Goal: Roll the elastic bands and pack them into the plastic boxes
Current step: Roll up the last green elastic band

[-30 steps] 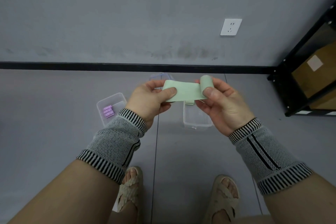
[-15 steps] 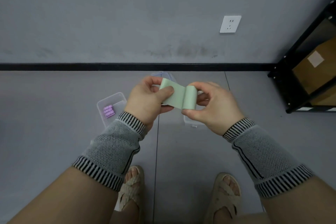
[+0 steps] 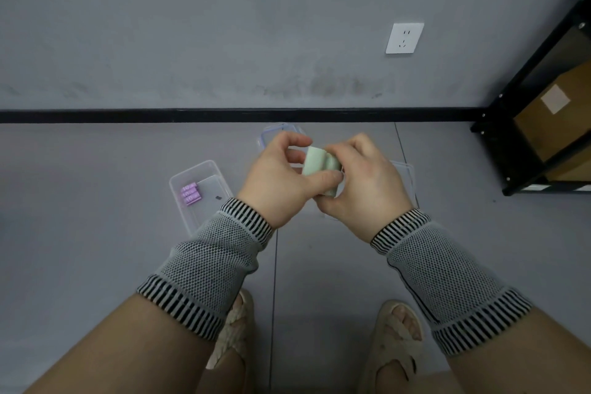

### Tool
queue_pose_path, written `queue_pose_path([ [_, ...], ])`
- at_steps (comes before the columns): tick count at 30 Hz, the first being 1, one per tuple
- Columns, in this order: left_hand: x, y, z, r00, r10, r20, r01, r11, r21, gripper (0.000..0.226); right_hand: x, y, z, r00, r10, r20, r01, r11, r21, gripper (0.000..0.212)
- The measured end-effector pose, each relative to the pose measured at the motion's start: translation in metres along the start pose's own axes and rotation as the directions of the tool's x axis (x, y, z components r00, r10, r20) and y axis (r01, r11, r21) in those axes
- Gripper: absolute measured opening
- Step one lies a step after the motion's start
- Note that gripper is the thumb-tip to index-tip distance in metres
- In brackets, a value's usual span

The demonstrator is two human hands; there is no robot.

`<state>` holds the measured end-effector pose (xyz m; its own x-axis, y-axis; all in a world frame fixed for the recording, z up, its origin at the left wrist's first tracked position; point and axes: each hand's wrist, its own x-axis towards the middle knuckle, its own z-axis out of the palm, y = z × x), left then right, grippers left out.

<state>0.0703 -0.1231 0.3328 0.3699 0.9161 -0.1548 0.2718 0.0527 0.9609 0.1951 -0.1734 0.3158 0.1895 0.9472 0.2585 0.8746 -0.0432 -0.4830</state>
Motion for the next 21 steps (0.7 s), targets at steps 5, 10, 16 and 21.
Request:
queue_pose_path([
  [5,-0.001,0.001,-0.001,0.998,0.025,-0.055,-0.016,0.988,0.153,0.059,0.0,-0.001,0.005,1.0,-0.021,0.011,0.021,1.0,0.001,0.045],
  [10,0.002,0.001,-0.01,0.996,-0.086,-0.018,0.081,0.983,-0.164,0.051,0.0,0.004,0.0,0.999,-0.038,0.028,0.031,0.98,0.196,0.078],
  [16,0.0,0.003,-0.017,0.997,0.011,0.073,0.009,0.964,-0.264,0.05,-0.004,0.006,-0.002,0.982,-0.135,-0.133,0.164,0.958,0.236,0.055],
  [21,-0.005,0.002,-0.015,0.99,0.135,0.041,-0.132,0.989,-0.064,0.06,-0.004,0.006,0.006,0.968,-0.164,-0.19,0.201,0.959,0.2,0.045],
])
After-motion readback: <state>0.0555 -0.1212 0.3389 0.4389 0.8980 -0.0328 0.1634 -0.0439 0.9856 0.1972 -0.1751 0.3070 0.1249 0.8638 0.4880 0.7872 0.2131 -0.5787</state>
